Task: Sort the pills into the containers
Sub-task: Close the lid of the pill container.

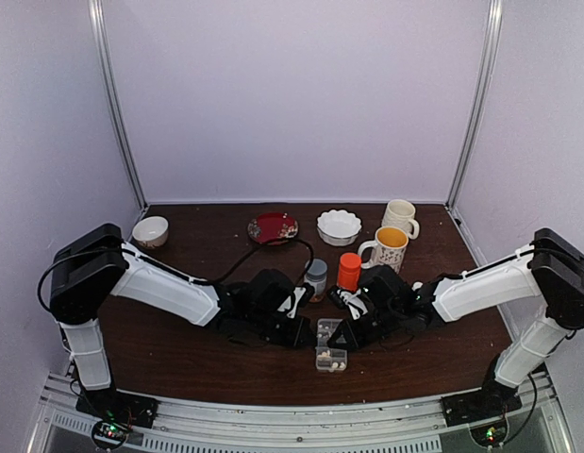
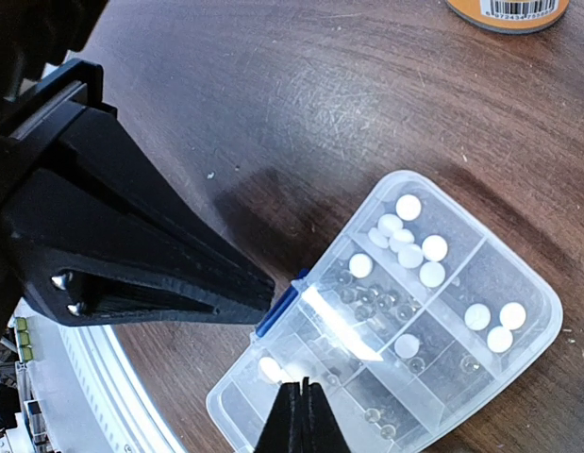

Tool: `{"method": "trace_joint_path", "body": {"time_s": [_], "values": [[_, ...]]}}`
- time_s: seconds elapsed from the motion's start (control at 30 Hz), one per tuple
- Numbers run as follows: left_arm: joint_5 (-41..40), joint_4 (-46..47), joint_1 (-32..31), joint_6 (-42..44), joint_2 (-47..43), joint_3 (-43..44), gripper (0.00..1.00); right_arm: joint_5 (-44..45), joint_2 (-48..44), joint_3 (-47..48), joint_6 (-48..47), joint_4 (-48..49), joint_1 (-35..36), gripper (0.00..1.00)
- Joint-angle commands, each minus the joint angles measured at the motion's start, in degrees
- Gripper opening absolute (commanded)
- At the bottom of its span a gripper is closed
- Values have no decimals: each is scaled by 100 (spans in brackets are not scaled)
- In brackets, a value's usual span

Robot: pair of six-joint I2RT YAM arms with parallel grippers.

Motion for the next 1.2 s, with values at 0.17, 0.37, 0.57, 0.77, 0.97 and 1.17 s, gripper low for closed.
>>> {"method": "trace_joint_path", "body": {"time_s": [0.17,0.37,0.57,0.77,0.97,1.17], "values": [[-83,-11,3,-64,-102,-32,0,386,-412,-86,-57,-636,25,0],[-77,10,-3,-59,-89,-35,0,574,-849,-29,-92,-958,26,6],[-75,22,-3,-53,-76,-28,0,919,-727,-4,-188,-1207,15,28],[-120,-4,2,-55,-146,-66,0,1035,-309,84,-221,-1154,16,45],[-275,-54,2,-55,-289,-147,0,1061,-87,135,-297,-1160,22,41],[-236,-70,6,-56,-229,-105,0,1158,128,222,-373,-1270,24,36]]}}
